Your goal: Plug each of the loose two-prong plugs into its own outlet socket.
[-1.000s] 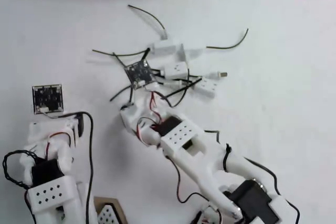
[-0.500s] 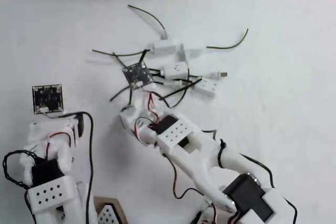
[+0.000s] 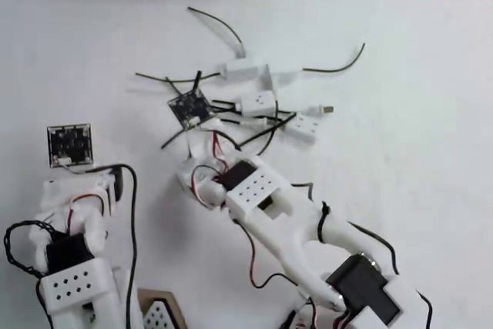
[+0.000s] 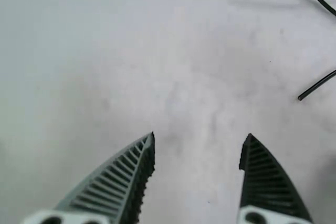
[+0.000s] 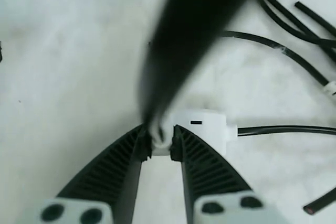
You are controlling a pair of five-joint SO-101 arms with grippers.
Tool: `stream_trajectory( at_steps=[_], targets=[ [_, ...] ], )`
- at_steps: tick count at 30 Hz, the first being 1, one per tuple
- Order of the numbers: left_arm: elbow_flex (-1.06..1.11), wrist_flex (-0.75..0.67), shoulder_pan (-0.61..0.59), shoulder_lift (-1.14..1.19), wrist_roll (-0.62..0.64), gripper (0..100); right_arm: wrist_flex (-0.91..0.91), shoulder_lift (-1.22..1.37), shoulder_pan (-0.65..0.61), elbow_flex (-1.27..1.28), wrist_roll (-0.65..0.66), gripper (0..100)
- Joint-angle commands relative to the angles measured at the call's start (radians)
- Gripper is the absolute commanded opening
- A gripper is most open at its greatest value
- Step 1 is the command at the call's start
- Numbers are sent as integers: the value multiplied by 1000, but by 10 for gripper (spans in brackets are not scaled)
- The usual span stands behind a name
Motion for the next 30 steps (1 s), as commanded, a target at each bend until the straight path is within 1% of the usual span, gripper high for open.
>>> stream_trajectory(
  at_steps=[1, 3, 6, 14, 21, 28, 30],
  targets=[
    [-3, -8, -8, -25, 6, 264, 16, 4, -8, -34, 66, 17],
    [-3, -8, -8, -25, 6, 264, 12, 22, -10, -31, 109, 17],
    [-3, -8, -8, -25, 6, 264, 10, 68, -19, -31, 124, 17],
    [-3, -8, -8, -25, 6, 264, 15, 114, -30, -21, 126, 17],
    [-3, -8, -8, -25, 6, 264, 15, 124, -87, -17, 126, 17],
    [-3, -8, -8, -25, 6, 264, 19, 139, -87, -17, 127, 17],
    [-3, -8, -8, -25, 6, 264, 50, 114, -85, -17, 127, 17]
  ],
)
